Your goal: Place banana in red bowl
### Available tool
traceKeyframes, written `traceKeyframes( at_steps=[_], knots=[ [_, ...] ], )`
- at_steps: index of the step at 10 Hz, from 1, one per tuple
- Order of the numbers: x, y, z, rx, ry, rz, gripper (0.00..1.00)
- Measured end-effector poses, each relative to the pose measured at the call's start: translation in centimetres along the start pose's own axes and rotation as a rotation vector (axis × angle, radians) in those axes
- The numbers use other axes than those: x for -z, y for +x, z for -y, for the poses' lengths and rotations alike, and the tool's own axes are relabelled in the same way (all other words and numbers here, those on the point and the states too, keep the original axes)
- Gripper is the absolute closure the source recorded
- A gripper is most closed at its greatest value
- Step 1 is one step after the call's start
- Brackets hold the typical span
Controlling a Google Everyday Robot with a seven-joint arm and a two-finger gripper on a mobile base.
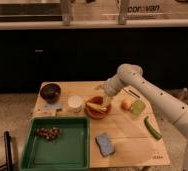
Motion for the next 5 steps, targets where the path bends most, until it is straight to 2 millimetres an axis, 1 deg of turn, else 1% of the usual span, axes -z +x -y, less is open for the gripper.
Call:
traceKeyframes(
  at_steps=[1,5],
  knots=[
    [0.0,0.0,0.0,0.0,0.001,0.0,0.2],
    [1.2,0.4,0.2,-0.008,0.008,0.001,0.2]
  ],
)
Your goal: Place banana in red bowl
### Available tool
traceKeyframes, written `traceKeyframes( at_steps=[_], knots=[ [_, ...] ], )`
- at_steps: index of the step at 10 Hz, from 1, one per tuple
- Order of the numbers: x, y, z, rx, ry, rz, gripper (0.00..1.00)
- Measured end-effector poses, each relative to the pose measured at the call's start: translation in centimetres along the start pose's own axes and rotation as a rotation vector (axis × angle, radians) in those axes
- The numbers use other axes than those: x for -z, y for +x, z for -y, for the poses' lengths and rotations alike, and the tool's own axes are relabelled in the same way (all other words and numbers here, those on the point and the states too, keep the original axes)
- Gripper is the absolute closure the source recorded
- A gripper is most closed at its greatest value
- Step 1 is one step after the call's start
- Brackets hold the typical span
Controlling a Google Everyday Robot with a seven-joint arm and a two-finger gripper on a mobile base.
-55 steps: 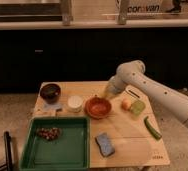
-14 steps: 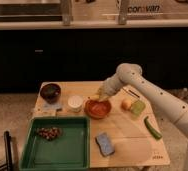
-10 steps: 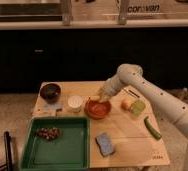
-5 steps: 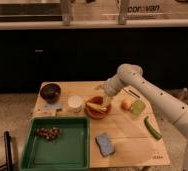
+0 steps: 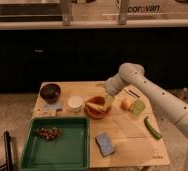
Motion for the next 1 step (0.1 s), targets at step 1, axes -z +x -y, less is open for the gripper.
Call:
traceKeyframes(
  at_steps=[1],
  knots=[
    [0.28,0.24,-0.03,-0.004,-0.001,0.001,0.2]
  ],
)
